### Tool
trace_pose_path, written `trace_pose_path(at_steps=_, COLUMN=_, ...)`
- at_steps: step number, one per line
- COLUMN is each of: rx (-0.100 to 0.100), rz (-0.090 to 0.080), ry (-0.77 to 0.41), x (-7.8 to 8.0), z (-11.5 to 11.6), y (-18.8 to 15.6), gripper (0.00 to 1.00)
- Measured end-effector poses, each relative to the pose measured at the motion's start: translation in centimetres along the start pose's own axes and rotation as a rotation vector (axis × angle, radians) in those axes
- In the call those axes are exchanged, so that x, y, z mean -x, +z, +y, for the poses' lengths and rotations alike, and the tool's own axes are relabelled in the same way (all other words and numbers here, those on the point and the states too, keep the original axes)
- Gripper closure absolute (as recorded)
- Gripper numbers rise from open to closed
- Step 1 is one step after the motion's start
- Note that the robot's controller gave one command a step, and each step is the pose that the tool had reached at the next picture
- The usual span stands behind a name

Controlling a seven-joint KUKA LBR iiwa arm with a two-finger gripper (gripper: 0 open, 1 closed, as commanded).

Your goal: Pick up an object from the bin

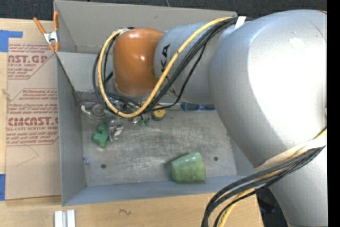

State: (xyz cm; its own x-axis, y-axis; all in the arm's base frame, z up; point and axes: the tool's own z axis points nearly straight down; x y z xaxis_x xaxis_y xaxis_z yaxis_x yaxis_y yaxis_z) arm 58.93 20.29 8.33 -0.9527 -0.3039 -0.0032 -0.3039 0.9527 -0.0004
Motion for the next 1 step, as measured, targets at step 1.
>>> trace_pose_path(at_steps=1, rx=-0.001, rz=-0.006, ry=-0.219, x=-2.75, z=-3.30, y=-15.95, gripper=1.00)
